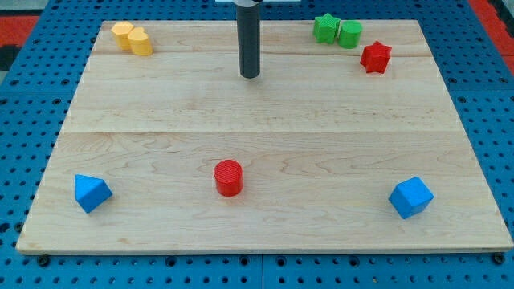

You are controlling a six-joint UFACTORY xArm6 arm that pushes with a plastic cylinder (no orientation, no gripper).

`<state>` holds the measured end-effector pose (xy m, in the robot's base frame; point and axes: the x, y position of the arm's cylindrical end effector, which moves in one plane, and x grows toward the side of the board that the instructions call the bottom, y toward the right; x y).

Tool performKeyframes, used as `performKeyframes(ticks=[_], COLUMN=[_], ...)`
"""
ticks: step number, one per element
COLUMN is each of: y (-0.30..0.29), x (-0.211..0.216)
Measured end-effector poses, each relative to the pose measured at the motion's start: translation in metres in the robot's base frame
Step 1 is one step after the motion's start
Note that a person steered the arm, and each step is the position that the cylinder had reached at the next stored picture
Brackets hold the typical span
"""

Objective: Push the red star diagonal to the red circle

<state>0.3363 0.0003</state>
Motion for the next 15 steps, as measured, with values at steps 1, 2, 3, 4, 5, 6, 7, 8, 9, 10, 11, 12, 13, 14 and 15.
performKeyframes(ticks=[1, 2, 3, 4, 5, 6, 7, 8, 9, 10, 11, 12, 13, 14, 15], y=[0.11, 0.221, 0.317, 0.33, 0.241, 0.194, 0.154, 0.172, 0.17, 0.135, 0.131, 0.141, 0.2, 0.236, 0.212], x=[0.047, 0.053, 0.011, -0.056, -0.096, -0.053, -0.023, -0.008, 0.027, 0.053, 0.062, 0.061, 0.052, 0.076, 0.096])
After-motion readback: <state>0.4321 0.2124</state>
